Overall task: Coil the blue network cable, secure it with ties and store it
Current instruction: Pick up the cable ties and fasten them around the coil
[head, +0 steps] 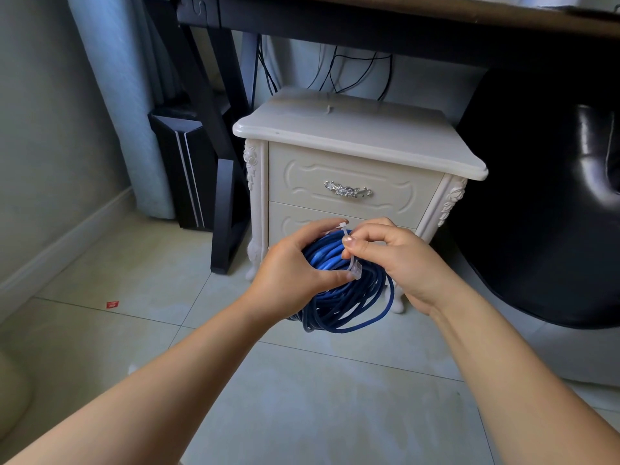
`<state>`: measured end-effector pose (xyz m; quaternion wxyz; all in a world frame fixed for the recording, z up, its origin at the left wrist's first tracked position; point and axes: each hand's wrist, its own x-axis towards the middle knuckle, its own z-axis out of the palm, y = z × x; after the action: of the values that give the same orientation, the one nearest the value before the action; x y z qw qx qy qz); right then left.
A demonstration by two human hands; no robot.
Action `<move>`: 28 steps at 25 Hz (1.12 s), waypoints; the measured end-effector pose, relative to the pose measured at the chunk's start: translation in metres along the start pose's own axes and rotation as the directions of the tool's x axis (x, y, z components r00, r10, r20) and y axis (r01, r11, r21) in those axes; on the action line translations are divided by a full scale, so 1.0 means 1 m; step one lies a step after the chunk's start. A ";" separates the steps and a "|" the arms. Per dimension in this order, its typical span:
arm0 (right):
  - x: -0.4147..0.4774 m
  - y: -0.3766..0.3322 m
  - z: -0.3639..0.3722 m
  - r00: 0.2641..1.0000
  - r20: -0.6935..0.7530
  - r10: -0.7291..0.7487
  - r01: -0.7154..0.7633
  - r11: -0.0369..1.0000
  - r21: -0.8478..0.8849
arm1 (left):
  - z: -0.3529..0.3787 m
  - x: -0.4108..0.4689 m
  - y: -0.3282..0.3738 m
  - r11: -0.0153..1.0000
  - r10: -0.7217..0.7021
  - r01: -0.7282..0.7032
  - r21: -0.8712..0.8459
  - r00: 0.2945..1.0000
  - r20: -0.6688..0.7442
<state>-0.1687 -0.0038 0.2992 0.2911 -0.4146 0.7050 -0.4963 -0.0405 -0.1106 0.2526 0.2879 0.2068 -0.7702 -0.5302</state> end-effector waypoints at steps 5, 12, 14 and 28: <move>0.001 0.000 0.000 1.000 0.002 -0.001 0.001 1.000 0.003 | 0.000 -0.001 0.001 1.000 0.018 -0.018 -0.013 1.000 0.008; 0.000 0.000 -0.003 1.000 0.022 0.001 -0.001 1.000 0.008 | 0.000 -0.002 0.001 0.999 0.028 -0.028 -0.037 0.999 0.015; 0.000 0.001 -0.003 1.000 0.021 -0.001 0.001 1.000 0.013 | 0.001 -0.002 0.001 0.999 0.030 -0.029 -0.035 0.999 0.020; 0.001 0.004 0.003 0.992 -0.122 -0.008 0.022 0.994 0.111 | -0.001 -0.003 0.006 0.999 0.039 -0.039 -0.037 0.999 -0.001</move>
<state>-0.1680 -0.0051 0.2942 0.2666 -0.3721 0.6893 -0.5615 -0.0380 -0.1074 0.2573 0.3021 0.1866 -0.7640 -0.5388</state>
